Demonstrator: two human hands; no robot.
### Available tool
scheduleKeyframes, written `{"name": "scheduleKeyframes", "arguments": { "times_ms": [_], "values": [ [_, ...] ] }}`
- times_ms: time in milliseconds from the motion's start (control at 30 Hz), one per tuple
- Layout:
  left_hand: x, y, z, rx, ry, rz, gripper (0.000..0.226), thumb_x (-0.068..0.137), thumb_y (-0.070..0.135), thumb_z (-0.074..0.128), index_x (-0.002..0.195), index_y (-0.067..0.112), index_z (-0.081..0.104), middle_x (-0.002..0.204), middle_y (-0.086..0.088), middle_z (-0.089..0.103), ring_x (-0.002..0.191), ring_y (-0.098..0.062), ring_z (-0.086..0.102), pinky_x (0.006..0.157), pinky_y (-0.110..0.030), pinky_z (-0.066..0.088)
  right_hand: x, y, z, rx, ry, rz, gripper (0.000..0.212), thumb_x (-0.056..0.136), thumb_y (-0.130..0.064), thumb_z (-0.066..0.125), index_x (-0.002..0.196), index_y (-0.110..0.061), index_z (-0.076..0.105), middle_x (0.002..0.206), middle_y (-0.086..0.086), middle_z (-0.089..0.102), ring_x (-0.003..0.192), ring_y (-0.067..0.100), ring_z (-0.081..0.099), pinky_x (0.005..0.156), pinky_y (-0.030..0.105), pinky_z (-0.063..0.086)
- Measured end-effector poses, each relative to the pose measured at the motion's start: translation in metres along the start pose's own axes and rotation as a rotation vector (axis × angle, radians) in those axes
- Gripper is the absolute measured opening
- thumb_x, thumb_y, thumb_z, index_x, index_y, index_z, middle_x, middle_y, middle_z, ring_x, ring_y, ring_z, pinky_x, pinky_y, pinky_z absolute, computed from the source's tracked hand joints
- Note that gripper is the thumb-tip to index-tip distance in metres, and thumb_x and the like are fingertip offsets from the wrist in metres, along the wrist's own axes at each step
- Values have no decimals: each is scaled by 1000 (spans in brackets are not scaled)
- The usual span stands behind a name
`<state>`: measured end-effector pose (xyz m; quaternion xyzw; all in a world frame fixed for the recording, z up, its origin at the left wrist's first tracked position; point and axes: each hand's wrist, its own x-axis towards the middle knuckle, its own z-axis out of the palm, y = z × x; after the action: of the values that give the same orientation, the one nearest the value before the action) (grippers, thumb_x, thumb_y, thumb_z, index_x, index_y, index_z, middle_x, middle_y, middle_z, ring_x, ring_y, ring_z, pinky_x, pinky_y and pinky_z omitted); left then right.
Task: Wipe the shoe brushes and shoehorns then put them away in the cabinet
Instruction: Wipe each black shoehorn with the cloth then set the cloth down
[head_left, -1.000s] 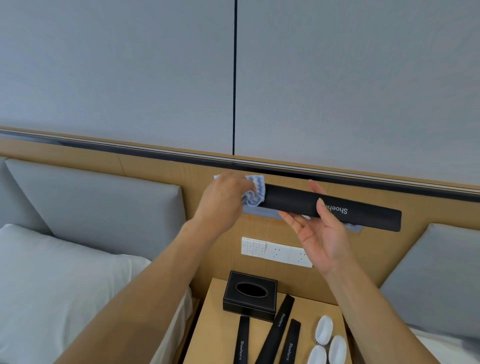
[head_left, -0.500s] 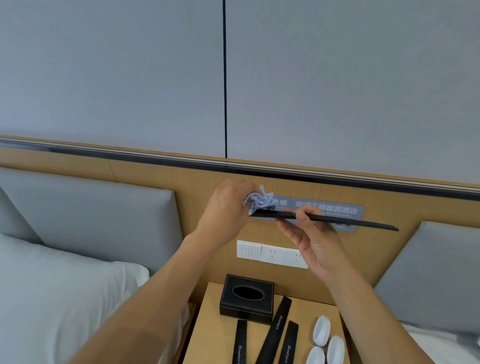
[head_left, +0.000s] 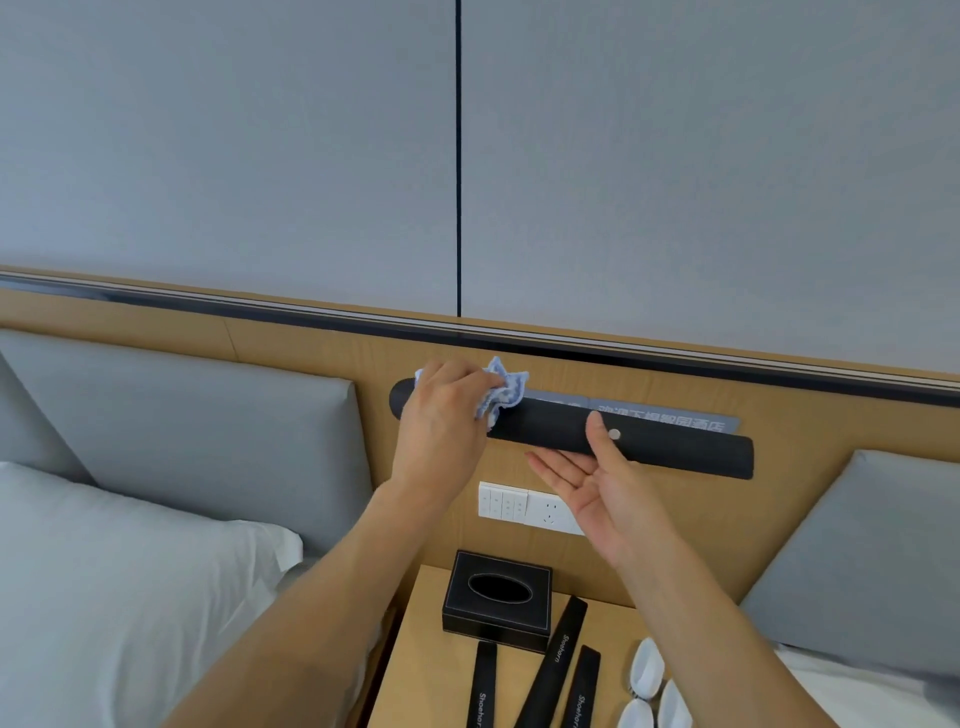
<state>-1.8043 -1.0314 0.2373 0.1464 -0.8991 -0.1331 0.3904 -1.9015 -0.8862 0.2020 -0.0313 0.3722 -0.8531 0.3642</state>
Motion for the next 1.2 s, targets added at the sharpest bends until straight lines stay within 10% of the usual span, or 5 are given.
{"name": "scheduleKeyframes", "arguments": {
  "times_ms": [400,700,1000,1200],
  "values": [
    [4,42,8,-88,-39,129,27,80,4,75,106,10,75,108,-7,66,100,-27,55,71,-40,53,3,-5,-1,-25,-159,-75,44,96,-33,51,132,-7,56,126,20,67,118,31,66,95,41,56],
    [-9,-44,-26,-31,-100,36,20,82,2,66,95,13,75,96,-2,70,78,-12,60,63,-16,47,-5,-17,-28,15,-125,-50,50,91,-29,64,136,-15,47,124,28,65,114,46,64,91,54,56],
    [-5,-41,-32,-36,-159,11,16,88,15,68,100,6,74,95,-14,69,85,-33,66,74,-45,56,3,-21,-5,-14,-119,-10,50,89,-31,66,131,-8,51,116,25,70,109,43,68,83,50,60],
    [10,1,-21,-42,-258,77,17,85,7,68,98,16,75,97,-2,67,81,-19,65,71,-22,48,11,-9,21,-133,-96,74,43,99,-36,55,124,-2,55,111,25,72,102,41,71,82,50,61]
  ]
}}
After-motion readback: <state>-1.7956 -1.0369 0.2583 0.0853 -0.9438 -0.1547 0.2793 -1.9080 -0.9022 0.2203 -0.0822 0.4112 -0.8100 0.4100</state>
